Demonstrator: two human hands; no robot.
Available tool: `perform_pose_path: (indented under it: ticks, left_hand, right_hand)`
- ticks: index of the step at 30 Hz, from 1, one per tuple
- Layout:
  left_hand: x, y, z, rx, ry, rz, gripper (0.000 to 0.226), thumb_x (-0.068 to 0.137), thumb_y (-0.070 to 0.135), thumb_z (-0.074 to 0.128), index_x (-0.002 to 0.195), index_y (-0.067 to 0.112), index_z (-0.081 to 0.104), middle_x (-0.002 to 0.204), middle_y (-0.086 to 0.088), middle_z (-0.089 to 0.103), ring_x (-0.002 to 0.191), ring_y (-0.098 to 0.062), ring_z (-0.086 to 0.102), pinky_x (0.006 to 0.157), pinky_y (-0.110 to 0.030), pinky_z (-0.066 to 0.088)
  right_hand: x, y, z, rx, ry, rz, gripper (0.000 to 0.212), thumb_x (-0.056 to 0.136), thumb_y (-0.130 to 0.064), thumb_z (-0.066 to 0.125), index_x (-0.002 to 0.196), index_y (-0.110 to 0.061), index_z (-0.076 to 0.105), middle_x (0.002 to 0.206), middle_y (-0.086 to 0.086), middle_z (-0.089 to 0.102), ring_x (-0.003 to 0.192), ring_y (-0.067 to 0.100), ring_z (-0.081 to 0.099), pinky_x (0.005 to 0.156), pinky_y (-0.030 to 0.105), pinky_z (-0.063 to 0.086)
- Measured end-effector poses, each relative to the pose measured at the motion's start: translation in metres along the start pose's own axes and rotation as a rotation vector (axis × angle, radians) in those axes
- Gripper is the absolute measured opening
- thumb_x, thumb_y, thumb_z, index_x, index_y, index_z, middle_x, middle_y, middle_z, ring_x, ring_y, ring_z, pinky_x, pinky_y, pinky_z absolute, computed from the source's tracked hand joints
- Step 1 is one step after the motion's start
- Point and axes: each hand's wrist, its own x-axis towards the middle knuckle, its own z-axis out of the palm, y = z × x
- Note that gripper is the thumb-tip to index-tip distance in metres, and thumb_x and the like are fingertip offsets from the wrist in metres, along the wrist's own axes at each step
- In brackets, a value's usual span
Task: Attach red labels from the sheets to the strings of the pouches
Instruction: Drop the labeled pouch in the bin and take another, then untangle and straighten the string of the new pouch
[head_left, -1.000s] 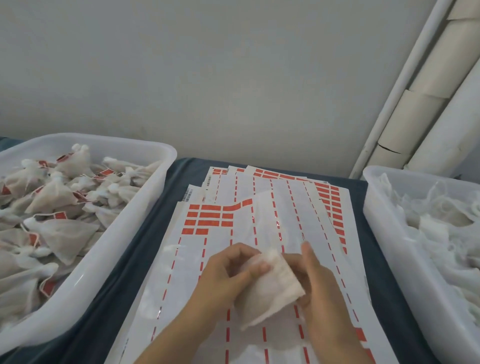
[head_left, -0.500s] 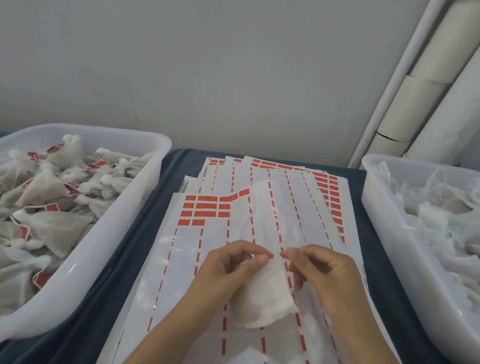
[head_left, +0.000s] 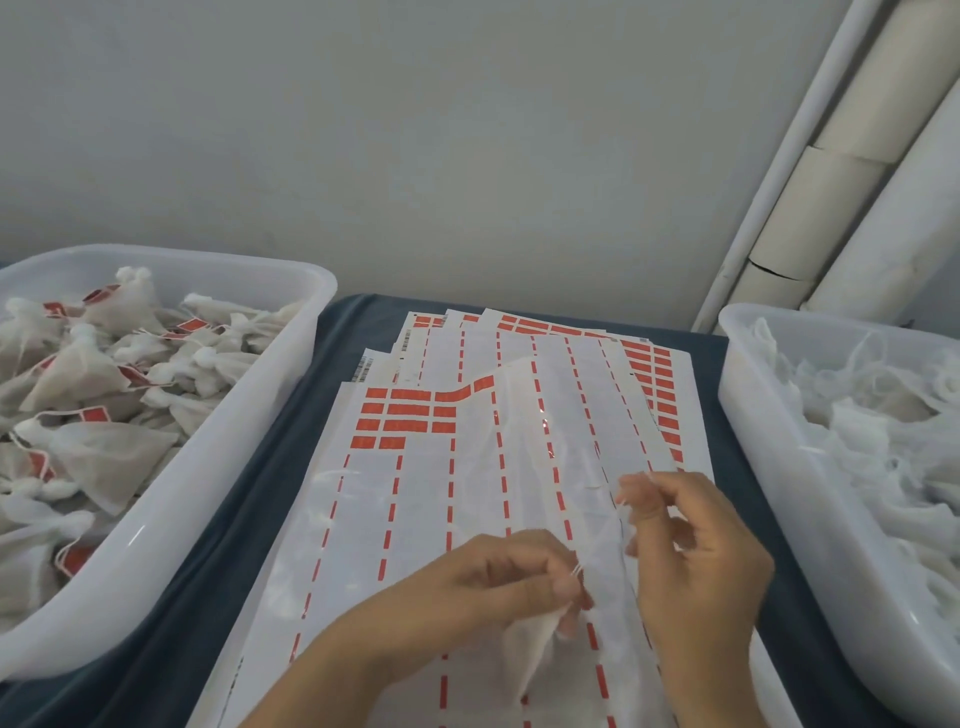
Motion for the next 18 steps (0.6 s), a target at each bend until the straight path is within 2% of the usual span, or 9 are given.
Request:
perform_pose_path:
  ticks: [1, 3, 5, 6, 7, 9, 11, 14, 18]
  left_hand:
    - [0.001, -0.002, 0.001, 0.026, 0.064, 0.025, 0.024, 0.087, 0.048, 0.053, 0.083, 0.028, 0.067, 0.103, 0.018, 0.06, 0.105, 0.0, 0.056, 0.091, -0.016, 0.04]
    - [0.002, -0.01, 0.003, 0.148, 0.373, 0.136, 0.024, 0.082, 0.05, 0.052, 0.09, 0.031, 0.064, 0.104, 0.024, 0.058, 0.102, 0.007, 0.053, 0.083, -0.006, 0.04]
    - [0.003, -0.015, -0.001, 0.071, 0.666, 0.224, 0.025, 0.081, 0.051, 0.055, 0.08, 0.028, 0.063, 0.084, 0.015, 0.062, 0.079, 0.0, 0.059, 0.069, -0.009, 0.045]
    - [0.001, -0.017, -0.007, -0.085, 0.679, 0.216, 0.032, 0.083, 0.051, 0.056, 0.07, 0.023, 0.064, 0.069, 0.006, 0.062, 0.062, -0.006, 0.057, 0.058, -0.012, 0.044]
    - [-0.001, -0.016, -0.012, -0.279, 0.56, 0.174, 0.044, 0.085, 0.052, 0.054, 0.063, 0.017, 0.066, 0.056, -0.002, 0.058, 0.049, -0.011, 0.052, 0.048, -0.016, 0.04]
    - [-0.007, -0.01, -0.017, -0.538, 0.086, 0.049, 0.058, 0.091, 0.054, 0.043, 0.063, 0.012, 0.072, 0.05, -0.004, 0.061, 0.038, -0.01, 0.051, 0.038, -0.021, 0.028]
    - [-0.006, -0.012, -0.018, -0.477, -0.227, -0.081, 0.065, 0.091, 0.06, 0.032, 0.084, 0.012, 0.075, 0.065, -0.001, 0.07, 0.044, -0.005, 0.059, 0.037, -0.017, 0.032]
    - [0.001, -0.017, -0.014, -0.395, -0.23, -0.205, 0.069, 0.088, 0.066, 0.023, 0.108, 0.017, 0.069, 0.082, -0.001, 0.071, 0.052, -0.006, 0.061, 0.041, -0.014, 0.038]
    - [-0.002, -0.014, -0.012, -0.394, 0.02, -0.281, 0.043, 0.071, 0.066, 0.052, 0.079, 0.029, 0.074, 0.074, 0.004, 0.068, 0.055, -0.009, 0.055, 0.05, -0.017, 0.032]
  right_hand:
    - [0.0, -0.002, 0.0, 0.096, -0.034, 0.137, 0.032, 0.082, -0.049, 0.053, 0.067, -0.021, 0.059, 0.058, -0.014, 0.059, 0.048, 0.003, 0.054, 0.051, 0.012, 0.047]
    - [0.004, -0.004, -0.001, 0.32, -0.109, 0.382, 0.034, 0.076, -0.048, 0.054, 0.061, -0.019, 0.061, 0.047, -0.002, 0.056, 0.037, 0.006, 0.048, 0.046, 0.012, 0.047]
    - [0.009, -0.002, -0.005, 0.543, -0.155, 0.56, 0.031, 0.073, -0.043, 0.056, 0.058, -0.017, 0.065, 0.048, 0.001, 0.058, 0.037, 0.009, 0.051, 0.042, 0.017, 0.048]
    - [0.011, -0.001, -0.006, 0.682, -0.176, 0.626, 0.029, 0.07, -0.041, 0.057, 0.057, -0.018, 0.068, 0.049, 0.002, 0.06, 0.039, 0.011, 0.055, 0.043, 0.018, 0.049]
    - [0.012, -0.001, -0.008, 0.809, -0.201, 0.657, 0.026, 0.067, -0.04, 0.059, 0.056, -0.019, 0.07, 0.051, 0.003, 0.063, 0.042, 0.013, 0.06, 0.044, 0.02, 0.051]
    - [0.011, -0.003, -0.009, 0.95, -0.286, 0.61, 0.027, 0.059, -0.046, 0.07, 0.058, -0.019, 0.072, 0.059, 0.007, 0.069, 0.052, 0.02, 0.068, 0.047, 0.022, 0.054]
    - [0.007, -0.007, -0.009, 0.985, -0.405, 0.524, 0.041, 0.047, -0.056, 0.082, 0.06, -0.018, 0.072, 0.063, 0.01, 0.071, 0.059, 0.023, 0.07, 0.049, 0.021, 0.054]
    - [0.002, -0.015, -0.008, 0.884, -0.65, 0.411, 0.046, 0.055, -0.059, 0.078, 0.066, -0.014, 0.072, 0.07, 0.009, 0.073, 0.057, 0.023, 0.07, 0.049, 0.026, 0.055]
    - [-0.002, -0.03, -0.009, 0.776, -0.949, 0.271, 0.016, 0.076, -0.033, 0.072, 0.082, -0.019, 0.076, 0.075, 0.0, 0.074, 0.065, 0.016, 0.071, 0.061, 0.018, 0.054]
